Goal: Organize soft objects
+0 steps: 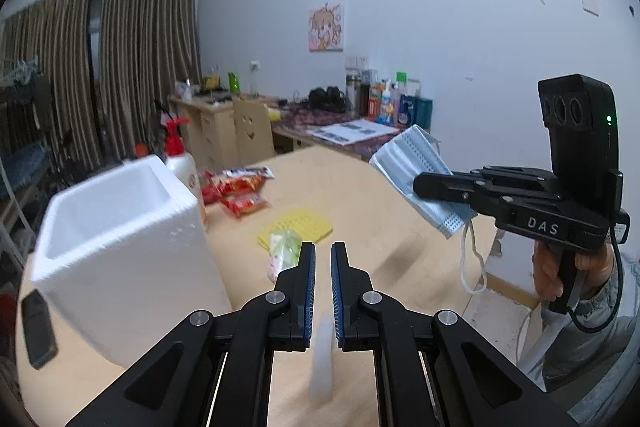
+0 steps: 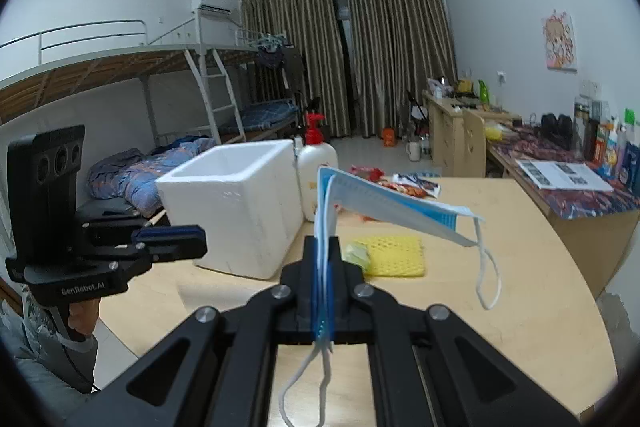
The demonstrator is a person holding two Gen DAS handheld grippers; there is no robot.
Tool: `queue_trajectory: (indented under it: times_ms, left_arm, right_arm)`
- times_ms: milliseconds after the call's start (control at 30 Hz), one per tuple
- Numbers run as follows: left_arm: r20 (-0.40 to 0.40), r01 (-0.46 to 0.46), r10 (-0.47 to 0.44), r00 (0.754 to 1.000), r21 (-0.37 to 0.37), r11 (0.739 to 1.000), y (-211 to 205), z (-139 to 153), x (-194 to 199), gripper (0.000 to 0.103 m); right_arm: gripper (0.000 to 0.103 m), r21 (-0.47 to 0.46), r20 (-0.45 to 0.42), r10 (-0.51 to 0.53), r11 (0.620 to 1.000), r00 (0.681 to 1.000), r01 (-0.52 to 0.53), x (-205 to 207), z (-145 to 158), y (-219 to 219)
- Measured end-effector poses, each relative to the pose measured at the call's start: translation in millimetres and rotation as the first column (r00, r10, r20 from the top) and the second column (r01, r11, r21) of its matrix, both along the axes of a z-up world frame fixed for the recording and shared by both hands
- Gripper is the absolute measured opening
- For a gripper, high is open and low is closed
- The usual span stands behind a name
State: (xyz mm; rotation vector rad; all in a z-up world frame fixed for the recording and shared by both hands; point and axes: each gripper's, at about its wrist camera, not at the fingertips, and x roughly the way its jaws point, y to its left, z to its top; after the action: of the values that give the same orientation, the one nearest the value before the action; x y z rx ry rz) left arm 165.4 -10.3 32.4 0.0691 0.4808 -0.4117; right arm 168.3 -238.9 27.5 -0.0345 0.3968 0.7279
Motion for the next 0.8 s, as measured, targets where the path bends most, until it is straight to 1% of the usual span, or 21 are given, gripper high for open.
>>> queue_trajectory:
  times_ms: [100,233,333,433,500,533,567,600,667,733,767,800]
  left_arm:
    - [0.027,-0.010,0.010,1.000,0.007,1.000,3,8,-12,0.008]
    - [0.013,-0.015,0.015,1.000,0.016,1.000,6,5,-19,0.008]
    - [-0.020,0.000,0.001,1.000,0.040,0.999,3,-14,-21,0.008]
    - [-0.085,-0.002,0.005,0.996,0.027,1.000,7,-33,-17,0.008]
    - [-0.099,-0.013,0.016,0.995,0.026,1.000,9,-42,-16,0.010]
    - [-0.104,-0.012,0.013,0.994,0.017,1.000,10,-43,-16,0.014]
    - [-0.121,0.002,-0.003,0.993,-0.009,1.000,11,-45,-15,0.027]
    - [-0.127,0.009,-0.010,0.992,-0.015,1.000,10,-47,-15,0.050]
    - [-0.137,-0.007,0.007,0.990,0.000,1.000,7,-53,-11,0.073]
    - [-0.134,-0.011,0.011,0.991,0.002,1.000,6,-57,-10,0.077]
    - [-0.122,-0.006,0.004,0.993,-0.020,1.000,7,-58,-13,0.082]
    - [-0.129,0.002,-0.007,0.992,-0.038,0.999,8,-59,-11,0.083]
  right_arm:
    - [0.006,0.010,0.024,0.022,1.000,0.999,-0.022,-8,5,3]
    - [0.006,0.026,0.028,0.027,0.999,0.999,-0.028,-12,5,4]
    - [0.006,0.029,0.022,0.020,0.999,1.000,-0.021,-11,0,2]
    - [0.006,0.032,0.004,0.007,0.999,1.000,-0.007,-6,-3,0]
    - [0.006,0.030,-0.006,0.012,0.999,1.000,-0.012,-4,-4,1]
    - [0.006,0.026,-0.004,0.012,1.000,1.000,-0.012,-5,-4,2]
    - [0.006,0.020,-0.001,0.016,1.000,1.000,-0.016,-4,-4,3]
    - [0.006,0.017,0.000,0.020,1.000,1.000,-0.020,-5,-4,4]
    - [0.006,0.010,-0.001,0.022,1.000,1.000,-0.022,-3,-4,6]
    - [0.006,0.005,0.002,0.019,1.000,1.000,-0.019,-6,-4,6]
    - [0.006,0.001,0.001,0.020,1.000,1.000,-0.020,-6,-5,6]
    - [0.006,0.001,-0.005,0.024,1.000,1.000,-0.024,-5,-6,7]
